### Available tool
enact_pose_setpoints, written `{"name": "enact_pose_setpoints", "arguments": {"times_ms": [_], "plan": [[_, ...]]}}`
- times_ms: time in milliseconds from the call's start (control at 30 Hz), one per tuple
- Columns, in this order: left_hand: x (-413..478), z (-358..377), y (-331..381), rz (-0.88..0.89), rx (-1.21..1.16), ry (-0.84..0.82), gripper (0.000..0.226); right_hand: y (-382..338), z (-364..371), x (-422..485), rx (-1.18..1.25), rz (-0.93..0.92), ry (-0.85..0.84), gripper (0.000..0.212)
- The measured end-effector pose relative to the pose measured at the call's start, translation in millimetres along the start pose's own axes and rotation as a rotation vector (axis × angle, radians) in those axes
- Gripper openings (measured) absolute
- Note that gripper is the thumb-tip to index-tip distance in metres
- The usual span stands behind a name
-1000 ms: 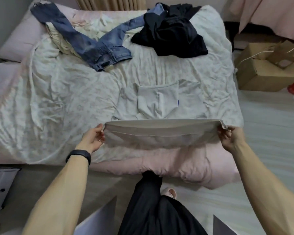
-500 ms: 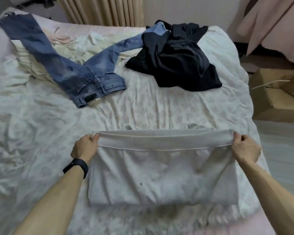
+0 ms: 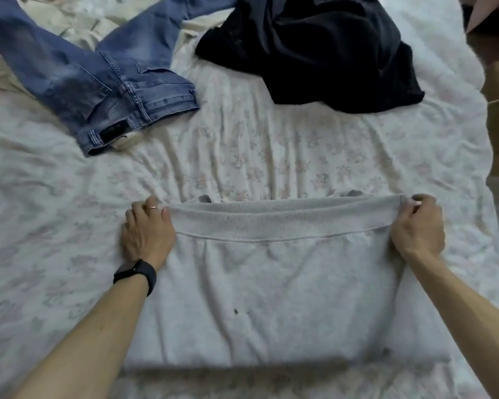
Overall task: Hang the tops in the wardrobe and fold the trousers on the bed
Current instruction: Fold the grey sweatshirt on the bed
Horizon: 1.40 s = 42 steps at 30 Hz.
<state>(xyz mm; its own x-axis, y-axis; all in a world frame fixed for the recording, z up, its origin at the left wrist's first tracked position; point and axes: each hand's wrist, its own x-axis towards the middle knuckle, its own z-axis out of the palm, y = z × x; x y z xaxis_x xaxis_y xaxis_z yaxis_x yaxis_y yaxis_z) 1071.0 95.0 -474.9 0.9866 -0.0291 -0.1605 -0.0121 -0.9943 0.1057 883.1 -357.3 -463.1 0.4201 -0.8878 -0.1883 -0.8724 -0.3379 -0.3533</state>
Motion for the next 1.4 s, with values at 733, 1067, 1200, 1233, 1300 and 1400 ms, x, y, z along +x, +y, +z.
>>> {"name": "enact_pose_setpoints", "arguments": {"times_ms": [733, 1067, 1200, 1233, 1300, 1400], "plan": [[-17.6, 0.2, 65.7, 0.271, -0.026, 0.029, 0.049, -53.4, 21.4, -52.4, -0.135, -0.493, -0.033, 0.038], [-88.4, 35.2, -6.4, 0.452, 0.327, -0.192, 0.061, 23.6, 40.1, -121.4, -0.612, -0.715, -0.242, 0.065], [-71.9, 13.6, -49.1, 0.329, 0.354, -0.136, 0.061, 34.1, 11.4, -84.5, -0.605, -0.400, -0.184, 0.064], [-86.6, 13.6, -33.4, 0.293, 0.313, -0.118, 0.062, 29.0, 12.7, -101.9, -0.556, -0.393, -0.180, 0.065], [-130.4, 16.3, 2.3, 0.334, 0.222, -0.131, 0.064, 20.1, 17.0, -156.5, -0.443, -0.517, -0.175, 0.066], [-192.3, 28.4, 19.6, 0.509, 0.111, -0.221, 0.062, 37.1, 24.2, -234.7, -0.375, -0.863, -0.249, 0.063]]}}
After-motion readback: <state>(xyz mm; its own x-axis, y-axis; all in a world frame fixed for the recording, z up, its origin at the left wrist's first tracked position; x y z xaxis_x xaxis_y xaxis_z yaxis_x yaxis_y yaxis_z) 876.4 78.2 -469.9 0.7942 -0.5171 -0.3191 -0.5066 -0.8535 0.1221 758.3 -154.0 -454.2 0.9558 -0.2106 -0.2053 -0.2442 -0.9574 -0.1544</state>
